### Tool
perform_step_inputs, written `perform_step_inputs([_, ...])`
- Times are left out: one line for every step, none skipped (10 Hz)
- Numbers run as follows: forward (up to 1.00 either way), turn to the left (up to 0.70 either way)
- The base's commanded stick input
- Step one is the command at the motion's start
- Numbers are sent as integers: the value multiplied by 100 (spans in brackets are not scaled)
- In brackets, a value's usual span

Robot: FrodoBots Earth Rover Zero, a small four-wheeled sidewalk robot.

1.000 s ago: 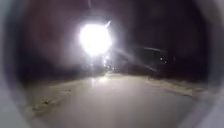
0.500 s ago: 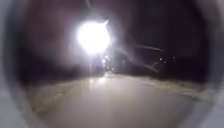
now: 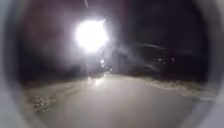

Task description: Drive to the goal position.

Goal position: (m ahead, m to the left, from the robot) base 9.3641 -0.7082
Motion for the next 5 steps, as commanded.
perform_step_inputs([100,4])
perform_step_inputs([100,4])
perform_step_inputs([100,5])
perform_step_inputs([100,6])
perform_step_inputs([100,10])
